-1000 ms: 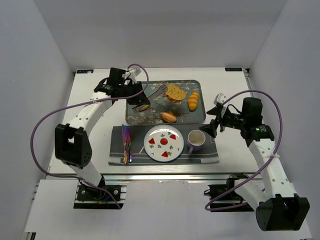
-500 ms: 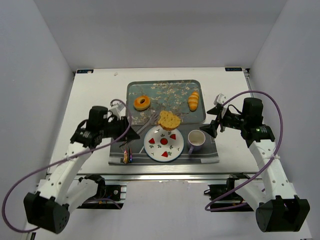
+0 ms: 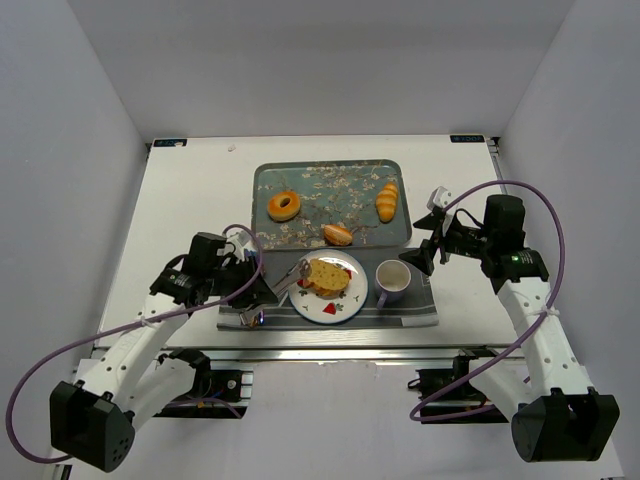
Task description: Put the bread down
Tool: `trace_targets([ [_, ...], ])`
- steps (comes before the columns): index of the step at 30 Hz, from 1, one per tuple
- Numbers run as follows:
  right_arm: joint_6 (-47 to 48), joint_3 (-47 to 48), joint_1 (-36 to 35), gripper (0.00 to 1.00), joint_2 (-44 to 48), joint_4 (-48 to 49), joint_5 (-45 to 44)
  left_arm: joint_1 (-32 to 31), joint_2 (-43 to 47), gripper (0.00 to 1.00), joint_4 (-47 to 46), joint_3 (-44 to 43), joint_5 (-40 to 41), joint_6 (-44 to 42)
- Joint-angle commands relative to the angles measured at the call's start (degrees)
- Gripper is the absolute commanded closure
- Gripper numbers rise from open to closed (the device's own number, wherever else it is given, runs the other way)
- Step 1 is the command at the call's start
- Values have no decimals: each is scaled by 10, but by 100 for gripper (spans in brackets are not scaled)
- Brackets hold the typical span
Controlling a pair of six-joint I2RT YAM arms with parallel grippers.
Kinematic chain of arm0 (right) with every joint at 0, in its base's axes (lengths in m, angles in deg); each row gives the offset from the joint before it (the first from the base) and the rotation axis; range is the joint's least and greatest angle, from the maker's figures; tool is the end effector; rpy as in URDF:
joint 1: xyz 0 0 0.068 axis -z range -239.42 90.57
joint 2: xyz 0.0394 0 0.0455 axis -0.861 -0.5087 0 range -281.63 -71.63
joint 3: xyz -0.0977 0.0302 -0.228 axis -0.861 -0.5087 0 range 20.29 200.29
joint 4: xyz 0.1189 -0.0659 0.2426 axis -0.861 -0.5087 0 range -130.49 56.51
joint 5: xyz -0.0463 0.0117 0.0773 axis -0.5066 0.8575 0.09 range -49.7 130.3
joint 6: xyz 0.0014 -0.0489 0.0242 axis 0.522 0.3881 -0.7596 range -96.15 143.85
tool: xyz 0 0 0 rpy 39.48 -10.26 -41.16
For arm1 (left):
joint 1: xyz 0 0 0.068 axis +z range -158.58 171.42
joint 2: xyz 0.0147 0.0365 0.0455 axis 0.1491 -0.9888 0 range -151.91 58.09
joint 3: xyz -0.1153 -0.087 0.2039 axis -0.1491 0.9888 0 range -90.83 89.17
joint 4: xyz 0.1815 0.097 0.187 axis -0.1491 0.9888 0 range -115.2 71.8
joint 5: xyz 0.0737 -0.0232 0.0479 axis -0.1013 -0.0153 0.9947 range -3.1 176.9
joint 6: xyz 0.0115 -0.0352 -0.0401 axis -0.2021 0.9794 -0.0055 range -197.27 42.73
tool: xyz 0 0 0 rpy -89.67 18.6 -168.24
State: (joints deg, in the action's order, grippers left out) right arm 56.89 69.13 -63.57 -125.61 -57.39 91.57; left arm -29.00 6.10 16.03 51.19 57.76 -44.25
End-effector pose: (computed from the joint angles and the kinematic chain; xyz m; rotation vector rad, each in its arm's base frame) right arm 0.2277 0.0453 0.2970 -1.0852 1.5870 0.5879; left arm 0.1829 -0.0871 0.2104 -0.0764 2.6610 -0.9894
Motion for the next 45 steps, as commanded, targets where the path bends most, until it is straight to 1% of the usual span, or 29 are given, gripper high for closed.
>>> trace_targets([
  [1, 0, -1, 3, 10, 11, 3, 12, -2, 12, 51, -19, -11, 18, 12],
  [2, 0, -1, 2, 11, 12, 3, 11, -2, 14, 48, -17, -14, 21, 13],
  [5, -1, -5, 2, 11, 14, 3, 12, -3, 26, 46, -11, -19, 23, 18],
  [10, -3, -10, 3, 11, 16, 6, 16, -2, 44, 46, 0, -20, 35, 31],
  [13, -3, -10, 3, 11, 16, 5, 16, -2, 49, 48, -12, -40, 43, 40],
  [17, -1, -10, 3, 11, 15, 5, 16, -2, 18, 48, -30, -83, 49, 40],
  [18, 0, -10, 3, 11, 14, 6, 16, -2, -2, 48, -41, -100, 50, 37],
  [23, -1, -12, 3, 11, 17, 7, 17, -2, -75, 48, -98, -126, 28, 39],
  [28, 0, -16, 2, 11, 23, 5, 12, -3, -149, 49, -133, -148, 4, 78],
  [31, -2, -23, 3, 11, 27, 9, 12, -2, -168, 50, -142, -137, -16, 114],
  [35, -8, -33, 4, 11, 31, 16, 12, -2, -167, 49, -171, -116, -28, 156],
  [42, -8, -42, 4, 11, 33, 18, 14, -2, -195, 48, -207, -111, -52, 181],
  [45, -8, -45, 5, 11, 33, 18, 12, -3, -213, 47, -196, -118, -55, 177],
])
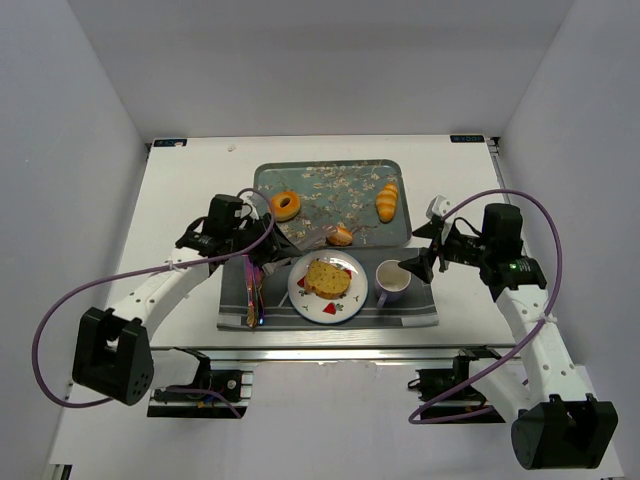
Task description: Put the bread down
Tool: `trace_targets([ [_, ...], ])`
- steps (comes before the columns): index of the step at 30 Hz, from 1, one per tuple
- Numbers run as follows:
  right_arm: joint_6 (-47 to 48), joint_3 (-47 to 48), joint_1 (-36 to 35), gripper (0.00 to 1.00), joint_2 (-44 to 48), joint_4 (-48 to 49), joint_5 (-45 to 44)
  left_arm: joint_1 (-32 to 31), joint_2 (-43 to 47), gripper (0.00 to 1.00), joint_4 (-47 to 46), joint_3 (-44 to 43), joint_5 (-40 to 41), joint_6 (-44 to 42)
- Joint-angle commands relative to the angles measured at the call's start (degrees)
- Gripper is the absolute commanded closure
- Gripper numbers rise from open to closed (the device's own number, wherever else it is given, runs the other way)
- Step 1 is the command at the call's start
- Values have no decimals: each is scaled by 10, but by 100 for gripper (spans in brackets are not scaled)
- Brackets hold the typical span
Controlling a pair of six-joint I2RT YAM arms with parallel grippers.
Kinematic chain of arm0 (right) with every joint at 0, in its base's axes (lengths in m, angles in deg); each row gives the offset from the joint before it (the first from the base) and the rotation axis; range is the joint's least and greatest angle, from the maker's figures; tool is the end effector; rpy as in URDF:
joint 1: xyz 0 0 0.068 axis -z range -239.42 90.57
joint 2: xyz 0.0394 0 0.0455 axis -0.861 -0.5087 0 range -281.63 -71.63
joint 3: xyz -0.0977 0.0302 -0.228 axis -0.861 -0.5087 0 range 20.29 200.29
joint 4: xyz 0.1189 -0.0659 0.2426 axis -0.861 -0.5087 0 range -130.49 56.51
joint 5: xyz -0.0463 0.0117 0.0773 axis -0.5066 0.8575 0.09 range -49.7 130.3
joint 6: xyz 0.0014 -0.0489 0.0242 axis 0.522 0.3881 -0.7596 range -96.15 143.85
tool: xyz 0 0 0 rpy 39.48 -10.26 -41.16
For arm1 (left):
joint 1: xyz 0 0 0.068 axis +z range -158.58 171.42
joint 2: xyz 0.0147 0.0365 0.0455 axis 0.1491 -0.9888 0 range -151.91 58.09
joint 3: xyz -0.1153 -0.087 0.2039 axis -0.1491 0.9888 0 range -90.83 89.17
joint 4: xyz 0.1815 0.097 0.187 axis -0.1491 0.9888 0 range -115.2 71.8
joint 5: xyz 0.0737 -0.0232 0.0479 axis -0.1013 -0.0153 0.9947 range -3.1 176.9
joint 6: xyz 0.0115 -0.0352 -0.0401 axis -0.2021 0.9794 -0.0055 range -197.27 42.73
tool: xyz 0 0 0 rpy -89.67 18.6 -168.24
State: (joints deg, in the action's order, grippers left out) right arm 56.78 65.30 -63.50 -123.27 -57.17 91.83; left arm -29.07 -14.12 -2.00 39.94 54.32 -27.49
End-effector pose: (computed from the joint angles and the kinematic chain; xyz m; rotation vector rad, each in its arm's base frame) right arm 0.2197 0.0445 0.2823 -1.0824 1.6059 0.6054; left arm 0.2595 -0.1180 0.2194 -0.3571 2.5613 -1.2083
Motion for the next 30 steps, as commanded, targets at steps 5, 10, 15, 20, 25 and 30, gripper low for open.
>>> trace_targets([
  [5, -9, -14, 5, 11, 15, 18, 8, -2, -15, 45, -7, -3, -24, 7],
  [10, -13, -19, 6, 11, 15, 23, 10, -2, -33, 45, -18, -7, -33, 9],
  [15, -9, -19, 7, 11, 15, 21, 7, -2, -50, 45, -22, -17, -36, 9],
  [20, -13, -21, 8, 11, 16, 25, 10, -2, -65, 45, -24, -17, -43, 8],
  [25, -10, -23, 9, 11, 20, 21, 8, -2, -83, 45, -36, -24, -48, 14],
  [30, -9, -25, 9, 11, 21, 21, 9, -2, -96, 45, -43, -42, -54, 18],
])
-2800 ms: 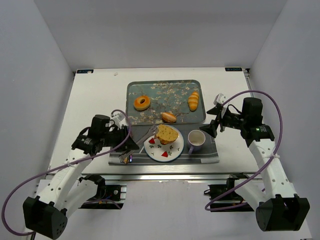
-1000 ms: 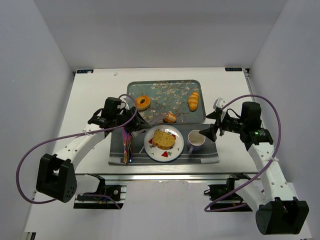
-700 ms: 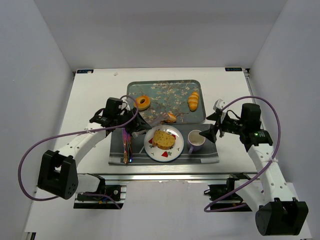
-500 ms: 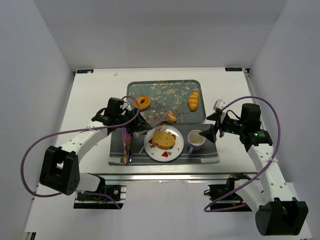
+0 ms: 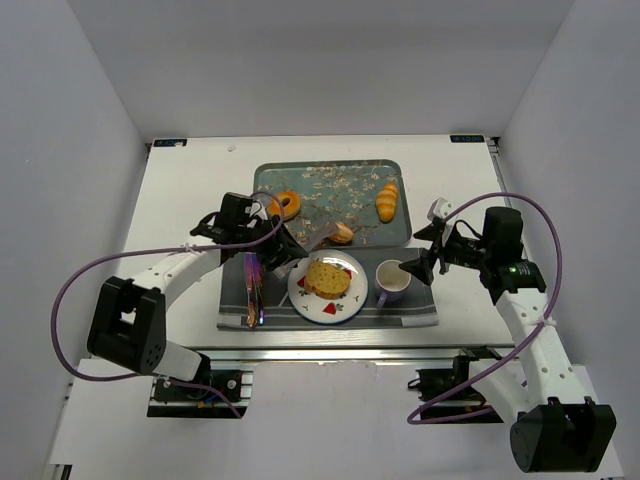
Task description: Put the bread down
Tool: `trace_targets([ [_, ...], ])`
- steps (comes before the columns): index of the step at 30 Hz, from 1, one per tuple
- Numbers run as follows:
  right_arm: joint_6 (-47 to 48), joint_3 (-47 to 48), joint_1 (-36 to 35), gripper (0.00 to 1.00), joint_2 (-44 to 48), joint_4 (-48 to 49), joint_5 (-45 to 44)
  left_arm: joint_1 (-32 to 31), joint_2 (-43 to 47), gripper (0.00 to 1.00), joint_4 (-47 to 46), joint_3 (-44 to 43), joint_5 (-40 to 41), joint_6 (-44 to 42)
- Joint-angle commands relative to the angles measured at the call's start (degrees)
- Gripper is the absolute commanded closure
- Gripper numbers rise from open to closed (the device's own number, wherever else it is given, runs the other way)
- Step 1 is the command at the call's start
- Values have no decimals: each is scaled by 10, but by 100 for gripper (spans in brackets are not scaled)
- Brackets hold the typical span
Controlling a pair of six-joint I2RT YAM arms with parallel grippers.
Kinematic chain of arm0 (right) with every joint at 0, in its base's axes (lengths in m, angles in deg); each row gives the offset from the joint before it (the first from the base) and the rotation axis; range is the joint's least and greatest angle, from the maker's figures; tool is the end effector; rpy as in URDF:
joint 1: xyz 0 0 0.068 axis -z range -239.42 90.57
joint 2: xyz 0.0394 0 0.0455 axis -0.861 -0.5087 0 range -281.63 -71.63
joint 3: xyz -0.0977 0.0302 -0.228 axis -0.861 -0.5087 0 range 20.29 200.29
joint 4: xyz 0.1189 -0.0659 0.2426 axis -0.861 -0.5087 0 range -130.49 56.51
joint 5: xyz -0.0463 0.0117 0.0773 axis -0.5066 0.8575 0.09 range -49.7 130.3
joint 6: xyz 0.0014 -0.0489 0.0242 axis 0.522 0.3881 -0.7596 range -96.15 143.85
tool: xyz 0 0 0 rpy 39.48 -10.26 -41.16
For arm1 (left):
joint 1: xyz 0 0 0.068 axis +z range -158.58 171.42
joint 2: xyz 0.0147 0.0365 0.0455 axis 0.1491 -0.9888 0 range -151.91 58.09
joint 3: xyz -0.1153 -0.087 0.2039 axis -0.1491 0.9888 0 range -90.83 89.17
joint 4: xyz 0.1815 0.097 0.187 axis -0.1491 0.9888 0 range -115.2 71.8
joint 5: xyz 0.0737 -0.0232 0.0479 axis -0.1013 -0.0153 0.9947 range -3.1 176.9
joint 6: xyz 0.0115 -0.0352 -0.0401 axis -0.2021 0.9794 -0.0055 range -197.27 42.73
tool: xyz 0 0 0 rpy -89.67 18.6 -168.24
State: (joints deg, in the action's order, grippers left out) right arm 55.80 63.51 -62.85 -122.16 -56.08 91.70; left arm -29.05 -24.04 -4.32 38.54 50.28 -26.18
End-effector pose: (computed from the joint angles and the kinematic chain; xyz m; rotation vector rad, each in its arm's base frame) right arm 0.2173 0.0418 0.2768 -1.0597 1.6166 0.6029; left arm 0.2785 -0.1273 0.1836 -0.4187 2.6815 -1.2611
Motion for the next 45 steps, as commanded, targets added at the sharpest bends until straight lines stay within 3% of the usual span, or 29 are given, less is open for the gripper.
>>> trace_targets([
  [1, 0, -7, 3, 11, 10, 10, 11, -2, 2, 45, -21, -31, -14, 8],
  [16, 0, -8, 3, 11, 15, 10, 10, -2, -37, 50, -58, -33, -28, 19],
  [19, 1, -7, 3, 11, 15, 8, 9, -2, -46, 64, -66, -35, -35, 21],
  [20, 2, -6, 3, 11, 16, 7, 8, -2, -49, 73, -68, -38, -36, 21],
  [29, 2, -4, 4, 11, 17, 5, 7, -2, -22, 100, -75, -39, -47, 20],
  [39, 5, -4, 4, 11, 19, 1, 10, -2, 92, 100, -33, -2, -37, 22],
  [45, 6, -3, 4, 11, 19, 1, 15, -2, 209, 100, 42, 55, -33, 32],
])
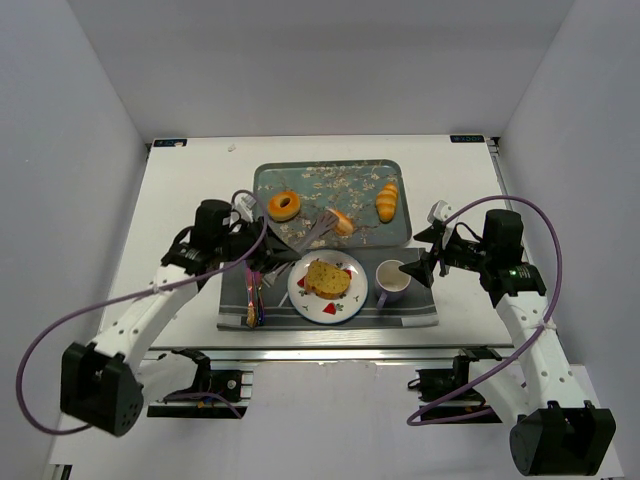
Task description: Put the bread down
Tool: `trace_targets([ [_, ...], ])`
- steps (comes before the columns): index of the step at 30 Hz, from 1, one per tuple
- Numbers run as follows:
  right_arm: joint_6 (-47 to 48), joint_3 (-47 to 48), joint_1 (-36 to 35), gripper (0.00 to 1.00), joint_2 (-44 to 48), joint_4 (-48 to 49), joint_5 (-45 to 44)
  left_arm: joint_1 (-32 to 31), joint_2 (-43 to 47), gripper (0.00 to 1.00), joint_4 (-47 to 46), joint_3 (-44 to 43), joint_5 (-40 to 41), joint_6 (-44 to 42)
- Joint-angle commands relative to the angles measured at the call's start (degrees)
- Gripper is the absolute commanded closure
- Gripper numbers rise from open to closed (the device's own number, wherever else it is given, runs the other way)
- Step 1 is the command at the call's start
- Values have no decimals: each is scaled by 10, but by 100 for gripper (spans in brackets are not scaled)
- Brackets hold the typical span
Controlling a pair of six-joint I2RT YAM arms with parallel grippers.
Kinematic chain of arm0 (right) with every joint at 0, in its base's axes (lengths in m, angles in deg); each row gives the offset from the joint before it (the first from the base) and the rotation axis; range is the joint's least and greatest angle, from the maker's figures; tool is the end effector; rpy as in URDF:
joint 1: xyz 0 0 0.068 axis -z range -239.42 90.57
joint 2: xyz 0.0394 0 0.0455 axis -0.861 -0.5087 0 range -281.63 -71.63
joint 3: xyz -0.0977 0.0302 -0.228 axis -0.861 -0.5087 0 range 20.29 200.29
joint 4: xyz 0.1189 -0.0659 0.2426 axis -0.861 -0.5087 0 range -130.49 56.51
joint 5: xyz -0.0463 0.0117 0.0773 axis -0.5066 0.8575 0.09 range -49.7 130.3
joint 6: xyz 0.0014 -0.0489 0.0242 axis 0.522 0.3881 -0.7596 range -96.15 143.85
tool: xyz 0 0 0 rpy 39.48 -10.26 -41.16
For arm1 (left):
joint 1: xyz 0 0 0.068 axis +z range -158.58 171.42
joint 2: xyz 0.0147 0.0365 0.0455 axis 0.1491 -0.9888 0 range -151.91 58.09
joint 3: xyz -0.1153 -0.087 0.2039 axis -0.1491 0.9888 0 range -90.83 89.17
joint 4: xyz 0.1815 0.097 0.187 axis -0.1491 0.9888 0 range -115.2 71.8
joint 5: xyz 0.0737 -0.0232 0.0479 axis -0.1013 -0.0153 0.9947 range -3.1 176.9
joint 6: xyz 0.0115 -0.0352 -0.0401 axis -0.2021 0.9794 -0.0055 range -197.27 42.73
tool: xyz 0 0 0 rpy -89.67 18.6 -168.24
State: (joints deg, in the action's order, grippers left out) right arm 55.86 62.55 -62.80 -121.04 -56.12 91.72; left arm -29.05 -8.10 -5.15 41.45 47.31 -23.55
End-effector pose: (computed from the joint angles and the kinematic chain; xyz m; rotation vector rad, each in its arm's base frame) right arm 0.2137 0.0414 0.2747 -1.0601 1.6142 0.6008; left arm 0.2458 -0.1167 0.2434 -0.2930 2.4653 -1.4135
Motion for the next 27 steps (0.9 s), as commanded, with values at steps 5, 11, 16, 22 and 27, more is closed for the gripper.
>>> trace_targets([
  [5, 6, 4, 1, 11, 6, 1, 23, -2, 171, 100, 158, 62, 2, 21],
  [11, 12, 8, -6, 11, 6, 1, 25, -2, 281, 100, 274, 77, -4, 46],
  [16, 16, 12, -8, 11, 5, -2, 27, -2, 321, 100, 366, 76, -14, 42],
  [22, 14, 11, -12, 11, 10, -3, 28, -2, 325, 100, 428, 80, -12, 19],
  [27, 15, 12, -11, 11, 13, -11, 23, -2, 304, 100, 404, 97, -3, 16],
])
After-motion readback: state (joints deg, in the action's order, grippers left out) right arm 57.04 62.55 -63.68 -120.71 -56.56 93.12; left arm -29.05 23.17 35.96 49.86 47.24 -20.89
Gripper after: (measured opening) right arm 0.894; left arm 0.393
